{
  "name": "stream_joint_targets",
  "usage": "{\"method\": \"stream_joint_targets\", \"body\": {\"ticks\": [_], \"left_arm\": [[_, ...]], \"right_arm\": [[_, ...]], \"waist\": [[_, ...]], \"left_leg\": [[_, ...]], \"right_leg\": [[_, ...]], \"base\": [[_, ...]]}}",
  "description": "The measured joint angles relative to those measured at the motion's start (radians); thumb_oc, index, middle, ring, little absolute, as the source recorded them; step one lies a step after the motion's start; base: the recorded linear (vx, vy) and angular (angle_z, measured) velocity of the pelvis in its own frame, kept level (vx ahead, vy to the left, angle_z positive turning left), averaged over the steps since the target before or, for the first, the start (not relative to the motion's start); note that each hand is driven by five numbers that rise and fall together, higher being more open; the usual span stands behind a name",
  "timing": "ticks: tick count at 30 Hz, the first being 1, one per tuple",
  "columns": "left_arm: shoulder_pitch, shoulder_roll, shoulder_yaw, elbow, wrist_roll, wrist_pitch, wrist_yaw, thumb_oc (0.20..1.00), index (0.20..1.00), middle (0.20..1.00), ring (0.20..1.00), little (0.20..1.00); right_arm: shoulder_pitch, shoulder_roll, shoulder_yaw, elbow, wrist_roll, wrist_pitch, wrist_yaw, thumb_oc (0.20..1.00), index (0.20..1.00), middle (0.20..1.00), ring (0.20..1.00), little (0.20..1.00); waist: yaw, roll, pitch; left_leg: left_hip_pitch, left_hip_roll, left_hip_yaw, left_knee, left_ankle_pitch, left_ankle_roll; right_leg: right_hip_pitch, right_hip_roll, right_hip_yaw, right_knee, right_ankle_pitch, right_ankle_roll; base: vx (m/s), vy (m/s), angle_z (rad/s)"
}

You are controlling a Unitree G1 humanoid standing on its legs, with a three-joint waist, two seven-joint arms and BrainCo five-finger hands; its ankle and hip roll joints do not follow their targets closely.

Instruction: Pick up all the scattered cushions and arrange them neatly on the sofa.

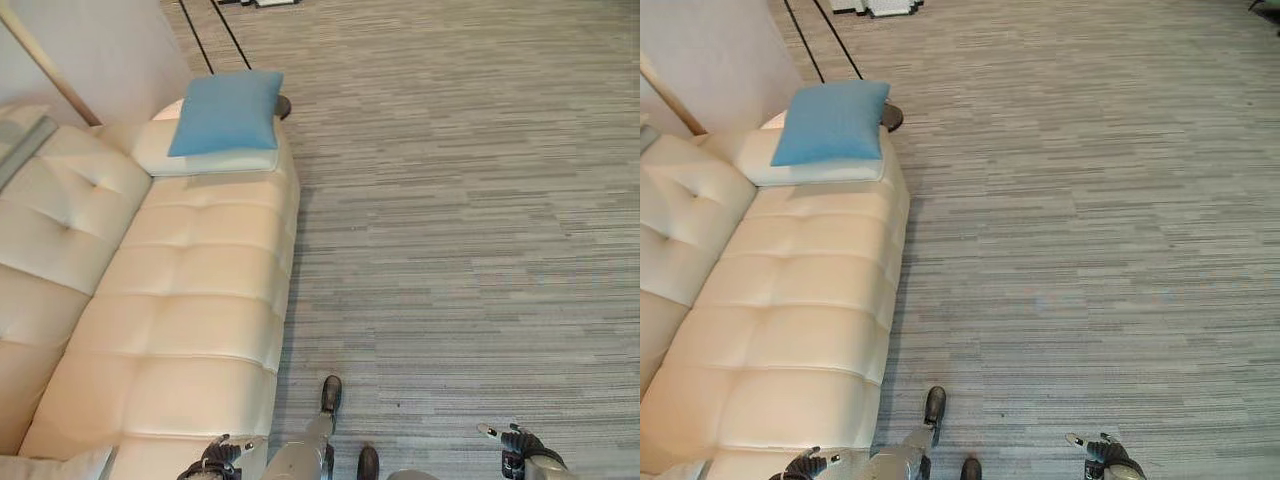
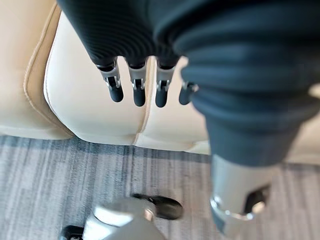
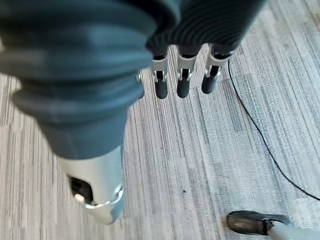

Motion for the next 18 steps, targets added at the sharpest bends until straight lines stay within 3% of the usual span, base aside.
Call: {"method": "stream_joint_targets", "body": {"ticks": [2, 3, 5, 6, 7, 8, 9, 10, 11, 12, 13, 14, 15, 16, 17, 18], "left_arm": [[-0.004, 0.002, 0.0, 0.01, 0.0, 0.001, 0.0, 1.0, 1.0, 1.0, 1.0, 1.0], [0.0, 0.001, -0.002, 0.01, 0.0, 0.001, 0.001, 1.0, 1.0, 1.0, 1.0, 1.0], [0.014, -0.005, -0.004, 0.004, 0.0, 0.0, 0.002, 1.0, 1.0, 1.0, 1.0, 1.0], [0.009, 0.001, -0.007, -0.001, 0.0, 0.001, 0.003, 1.0, 1.0, 1.0, 1.0, 1.0], [0.003, 0.031, -0.012, -0.004, 0.0, -0.001, 0.004, 1.0, 1.0, 1.0, 1.0, 1.0], [-0.014, 0.047, -0.015, -0.017, -0.001, 0.001, 0.006, 1.0, 1.0, 1.0, 1.0, 1.0], [-0.018, 0.052, -0.018, -0.024, 0.0, -0.002, 0.009, 1.0, 1.0, 1.0, 1.0, 1.0], [-0.024, 0.047, -0.031, -0.023, 0.0, 0.003, 0.008, 1.0, 1.0, 1.0, 1.0, 1.0], [-0.024, 0.046, -0.04, -0.022, 0.0, 0.003, 0.008, 1.0, 1.0, 1.0, 1.0, 1.0], [-0.027, 0.042, -0.04, -0.024, 0.0, 0.002, 0.007, 1.0, 1.0, 1.0, 1.0, 1.0], [-0.037, 0.043, -0.039, -0.023, 0.0, 0.001, 0.008, 1.0, 1.0, 1.0, 1.0, 1.0], [-0.046, 0.041, -0.034, -0.013, 0.0, 0.0, 0.008, 1.0, 1.0, 1.0, 1.0, 1.0], [-0.05, 0.04, -0.027, -0.01, 0.0, 0.0, 0.008, 1.0, 1.0, 1.0, 1.0, 1.0], [-0.049, 0.043, -0.012, 0.002, 0.0, 0.003, 0.008, 1.0, 1.0, 1.0, 1.0, 1.0], [-0.049, 0.044, 0.009, 0.021, 0.001, 0.004, 0.007, 1.0, 1.0, 1.0, 1.0, 1.0], [-0.049, 0.048, 0.01, 0.037, 0.003, 0.008, 0.007, 1.0, 1.0, 1.0, 1.0, 1.0]], "right_arm": [[0.015, 0.003, -0.001, 0.007, 0.0, 0.002, 0.001, 1.0, 1.0, 1.0, 1.0, 1.0], [0.024, 0.004, -0.001, 0.011, 0.0, 0.002, 0.002, 1.0, 1.0, 1.0, 1.0, 1.0], [0.039, 0.006, 0.002, 0.011, 0.0, 0.0, 0.009, 1.0, 1.0, 1.0, 1.0, 1.0], [0.036, 0.019, 0.011, 0.002, -0.001, 0.0, 0.023, 1.0, 1.0, 1.0, 1.0, 1.0], [0.041, 0.04, 0.028, -0.009, -0.003, 0.0, 0.029, 1.0, 1.0, 1.0, 1.0, 1.0], [0.048, 0.047, 0.031, -0.029, -0.01, 0.0, 0.035, 1.0, 1.0, 1.0, 1.0, 1.0], [0.039, 0.055, 0.005, -0.048, -0.014, 0.0, 0.036, 1.0, 1.0, 1.0, 1.0, 1.0], [0.047, 0.054, -0.003, -0.047, -0.02, -0.002, 0.036, 1.0, 1.0, 1.0, 1.0, 1.0], [0.046, 0.053, -0.001, -0.049, -0.02, -0.001, 0.036, 1.0, 1.0, 1.0, 1.0, 1.0], [0.052, 0.053, 0.0, -0.042, -0.02, 0.001, 0.036, 1.0, 1.0, 1.0, 1.0, 1.0], [0.05, 0.054, 0.001, -0.037, -0.02, 0.003, 0.037, 1.0, 1.0, 1.0, 1.0, 1.0], [0.065, 0.055, -0.008, -0.035, -0.019, 0.002, 0.037, 1.0, 1.0, 1.0, 1.0, 1.0], [0.061, 0.055, -0.012, -0.031, -0.019, 0.006, 0.037, 1.0, 1.0, 1.0, 1.0, 1.0], [0.067, 0.058, -0.01, -0.026, -0.019, 0.006, 0.036, 1.0, 1.0, 1.0, 1.0, 1.0], [0.072, 0.061, -0.023, -0.025, -0.019, 0.005, 0.037, 1.0, 1.0, 1.0, 1.0, 1.0], [0.091, 0.063, -0.049, -0.018, -0.019, 0.005, 0.035, 1.0, 1.0, 1.0, 1.0, 1.0]], "waist": [[-0.003, -0.004, -0.012], [-0.007, 0.002, -0.024], [0.004, 0.026, -0.042], [0.013, 0.037, -0.041], [0.017, -0.005, -0.058], [0.017, -0.028, -0.04], [0.029, -0.033, -0.014], [0.01, -0.016, -0.006], [0.018, -0.013, -0.004], [0.014, 0.015, 0.001], [0.018, 0.016, 0.01], [0.011, 0.025, 0.02], [0.016, 0.029, 0.018], [0.015, 0.028, 0.027], [0.011, 0.025, 0.022], [0.01, 0.017, 0.025]], "left_leg": [[0.039, -0.02, 0.009, 0.014, 0.005, 0.02], [0.049, -0.013, 0.008, 0.004, 0.001, 0.031], [0.095, 0.014, 0.026, -0.019, 0.026, 0.082], [0.115, 0.035, 0.046, -0.014, 0.03, 0.107], [0.145, -0.002, 0.051, -0.01, -0.008, 0.127], [0.165, -0.024, 0.07, -0.004, -0.052, 0.145], [0.206, -0.037, 0.095, -0.012, -0.03, 0.145], [0.237, -0.036, 0.093, -0.012, -0.066, 0.143], [0.245, -0.034, 0.107, -0.012, -0.068, 0.141], [0.262, -0.024, 0.112, -0.012, -0.091, 0.127], [0.273, -0.019, 0.124, -0.011, -0.082, 0.136], [0.288, -0.014, 0.129, -0.011, -0.123, 0.1], [0.292, -0.008, 0.138, -0.011, -0.128, 0.098], [0.308, -0.009, 0.142, -0.011, -0.124, 0.114], [0.316, -0.009, 0.136, -0.01, -0.15, 0.1], [0.341, -0.011, 0.134, -0.011, -0.164, 0.1]], "right_leg": [[0.028, -0.01, 0.003, 0.0, -0.045, 0.032], [0.037, -0.009, 0.006, 0.001, -0.043, 0.029], [0.013, 0.002, 0.026, 0.098, -0.093, 0.069], [-0.08, -0.008, 0.021, 0.315, -0.159, 0.127], [-0.188, -0.088, 0.024, 0.586, -0.219, 0.178], [-0.286, -0.15, 0.028, 0.817, -0.184, 0.218], [-0.361, -0.211, -0.017, 0.981, -0.166, 0.208], [-0.411, -0.226, -0.034, 0.979, -0.185, 0.188], [-0.424, -0.227, -0.032, 0.947, -0.196, 0.183], [-0.46, -0.216, -0.035, 0.808, -0.192, 0.179], [-0.465, -0.209, -0.038, 0.693, -0.183, 0.174], [-0.486, -0.194, -0.05, 0.565, -0.158, 0.165], [-0.474, -0.18, -0.053, 0.439, -0.134, 0.176], [-0.471, -0.166, -0.064, 0.308, -0.074, 0.171], [-0.458, -0.148, -0.06, 0.183, -0.013, 0.2], [-0.435, -0.138, -0.062, 0.052, 0.061, 0.198]], "base": [[0.51, 0.155, -0.04], [0.37, 0.12, -0.14], [0.2, 0.072, -0.31], [0.41, 0.201, -0.34], [0.49, 0.252, -0.4], [0.5, 0.26, -0.36], [0.27, 0.105, -0.28], [0.31, 0.046, -0.27], [0.21, 0.004, -0.2], [0.44, -0.071, -0.26], [0.32, -0.065, -0.19], [0.45, -0.099, -0.22], [0.28, -0.081, -0.3], [0.6, -0.18, -0.23], [0.64, -0.199, -0.13], [0.71, -0.214, 0.16]]}}
